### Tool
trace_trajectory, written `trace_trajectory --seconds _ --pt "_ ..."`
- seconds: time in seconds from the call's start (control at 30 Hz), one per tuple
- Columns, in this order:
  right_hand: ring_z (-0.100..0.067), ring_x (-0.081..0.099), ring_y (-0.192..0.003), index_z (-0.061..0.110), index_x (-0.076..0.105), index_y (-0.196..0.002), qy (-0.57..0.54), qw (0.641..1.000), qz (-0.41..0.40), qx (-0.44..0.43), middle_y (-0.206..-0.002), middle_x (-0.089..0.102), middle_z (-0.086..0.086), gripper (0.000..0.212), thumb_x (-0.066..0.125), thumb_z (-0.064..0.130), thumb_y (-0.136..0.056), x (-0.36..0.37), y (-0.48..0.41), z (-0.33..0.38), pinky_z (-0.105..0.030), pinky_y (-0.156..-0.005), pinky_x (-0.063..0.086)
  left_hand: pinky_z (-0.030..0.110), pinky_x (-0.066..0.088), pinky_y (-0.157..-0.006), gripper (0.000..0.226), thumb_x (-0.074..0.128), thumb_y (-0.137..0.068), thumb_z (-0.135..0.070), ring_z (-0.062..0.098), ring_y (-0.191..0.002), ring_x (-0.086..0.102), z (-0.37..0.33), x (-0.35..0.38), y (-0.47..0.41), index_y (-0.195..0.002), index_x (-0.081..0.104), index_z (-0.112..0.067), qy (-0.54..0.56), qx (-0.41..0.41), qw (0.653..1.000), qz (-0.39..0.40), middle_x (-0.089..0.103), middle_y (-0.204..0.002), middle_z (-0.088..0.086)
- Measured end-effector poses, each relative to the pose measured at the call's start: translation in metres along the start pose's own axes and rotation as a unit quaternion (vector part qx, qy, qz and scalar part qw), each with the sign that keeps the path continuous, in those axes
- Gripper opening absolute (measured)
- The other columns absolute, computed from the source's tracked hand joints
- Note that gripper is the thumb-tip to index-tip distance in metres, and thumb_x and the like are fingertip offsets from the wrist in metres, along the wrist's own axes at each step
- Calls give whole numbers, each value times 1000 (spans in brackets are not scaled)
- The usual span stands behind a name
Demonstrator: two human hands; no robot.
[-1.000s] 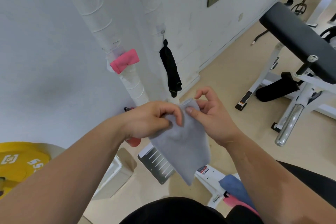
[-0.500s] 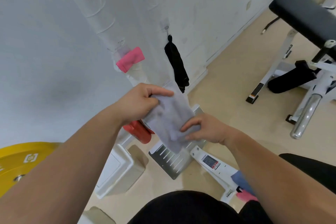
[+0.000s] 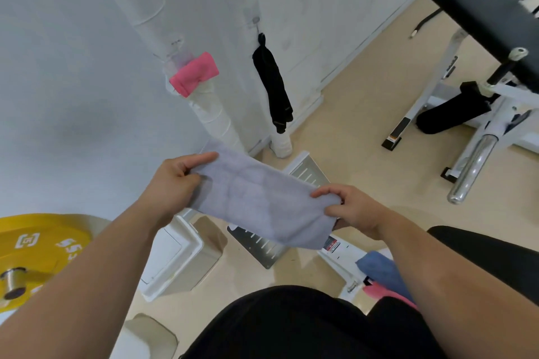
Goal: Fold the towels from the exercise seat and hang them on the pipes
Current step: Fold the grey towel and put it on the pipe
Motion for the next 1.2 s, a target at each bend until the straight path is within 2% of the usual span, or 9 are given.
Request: trace_trajectory --seconds 0.17,0.37,0.5,0.63,0.7,0.8,0.9,1.0,1.2 --pt "-17 57 -71 21 71 -105 -135 984 -119 0 -97 61 -6 41 45 -8 -91 -14 13 -2 -30 -62 51 34 51 -103 66 41 -90 13 20 -122 63 32 9 10 -130 68 -33 27 -20 999 17 67 -131 -2" --pt "-13 54 -82 19 71 -98 -85 969 -218 -85 -94 64 2 34 49 -4 -88 -23 22 23 -25 -70 45 36 51 -102 65 44 -93 16 26 -125 59 49 23 19 -135 63 -30 110 -51 992 18 62 -139 -1" --pt "-3 55 -77 25 69 -98 -34 967 -212 -137 -88 65 16 26 52 7 -93 -20 19 47 -18 -68 45 27 53 -86 63 47 -95 13 23 -122 60 49 30 19 -133 62 -35 123 -48 991 19 60 -139 -2" --pt "-15 53 -76 22 69 -90 18 976 -196 -95 -90 62 3 27 50 7 -100 -14 7 48 -27 -66 45 35 53 -98 66 54 -91 2 22 -125 59 43 36 14 -130 60 -51 73 -22 997 17 58 -142 -6" --pt "-23 52 -71 17 67 -91 -4 980 -187 -60 -87 60 -5 24 48 5 -100 -8 4 42 -33 -58 45 34 49 -104 68 54 -91 4 19 -126 59 35 45 16 -137 56 -45 51 -5 998 30 59 -140 -8" --pt "-26 60 -69 18 67 -97 -17 985 -162 -50 -93 63 -15 27 50 -3 -94 9 4 41 -35 -53 52 25 48 -98 69 50 -93 8 9 -119 59 16 63 24 -144 52 -39 -8 34 998 61 58 -129 -24" --pt "-23 63 -73 21 67 -102 -46 990 -124 -57 -101 62 -15 36 55 -8 -84 28 6 45 -32 -55 54 25 44 -107 71 51 -92 8 2 -125 55 4 83 36 -145 51 -39 -46 67 993 90 54 -133 -28" --pt "-21 62 -75 30 68 -101 -59 990 -103 -76 -108 60 -17 44 60 0 -71 47 9 54 -32 -57 53 24 38 -115 72 51 -91 10 -13 -129 48 -2 100 45 -146 50 -36 -37 86 988 123 52 -140 -26" --pt "-22 69 -92 41 64 -104 -26 983 -126 -131 -115 63 -13 52 59 7 -65 61 16 80 -33 -68 54 11 38 -110 75 49 -91 11 -17 -128 47 -16 113 52 -149 48 -36 -41 119 982 139 52 -143 -27"
Point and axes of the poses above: each hand's wrist, its own y-axis away from the middle knuckle, its own x-axis out of the palm, z = x × y, the point moved 7 cm from there along -y, towards the middle knuckle
